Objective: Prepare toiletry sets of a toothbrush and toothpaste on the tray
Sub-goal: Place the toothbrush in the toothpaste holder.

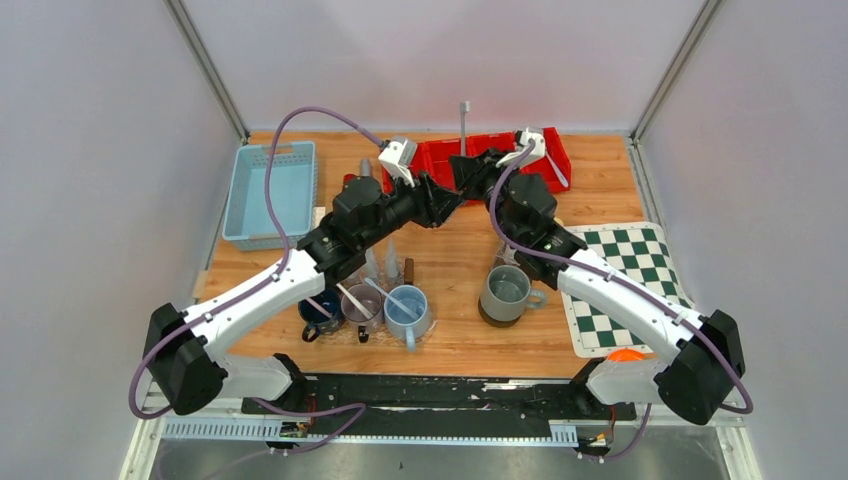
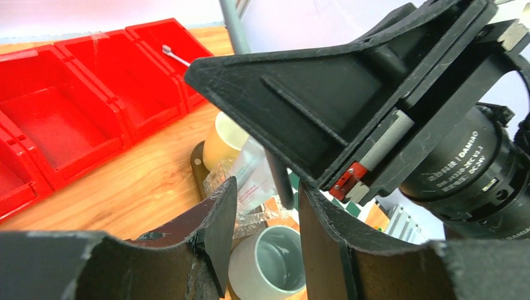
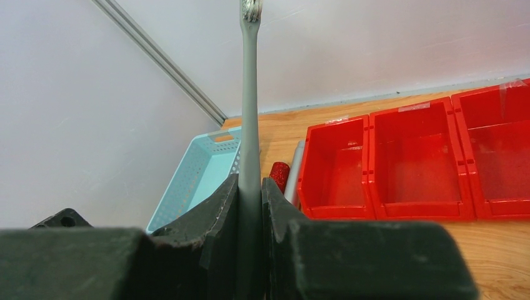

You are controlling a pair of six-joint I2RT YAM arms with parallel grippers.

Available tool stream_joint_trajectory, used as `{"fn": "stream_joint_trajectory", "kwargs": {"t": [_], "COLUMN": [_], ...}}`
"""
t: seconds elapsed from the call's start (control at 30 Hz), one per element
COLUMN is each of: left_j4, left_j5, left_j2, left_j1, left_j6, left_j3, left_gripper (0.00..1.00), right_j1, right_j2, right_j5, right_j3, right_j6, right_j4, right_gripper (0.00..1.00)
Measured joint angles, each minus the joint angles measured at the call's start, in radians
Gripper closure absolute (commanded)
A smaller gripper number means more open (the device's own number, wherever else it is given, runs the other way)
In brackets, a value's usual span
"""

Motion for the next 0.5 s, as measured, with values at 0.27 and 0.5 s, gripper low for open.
{"fn": "stream_joint_trajectory", "kwargs": {"t": [0.27, 0.5], "left_j4": [-0.004, -0.014], "left_j5": [0.02, 0.013], "left_j2": [0.011, 0.012], "left_j1": [-0.004, -0.006], "left_j6": [-0.028, -0.034], "left_j3": [0.005, 0.005], "left_gripper": [0.67, 1.0], "right_j1": [0.022, 0.03], "right_j2": [0.012, 0.016], "right_j5": [0.004, 0.007], "right_j3": [0.0, 0.0], "right_j6": [-0.002, -0.014], "right_j4": [0.022, 0.039], "right_gripper": [1.0, 0.91]}}
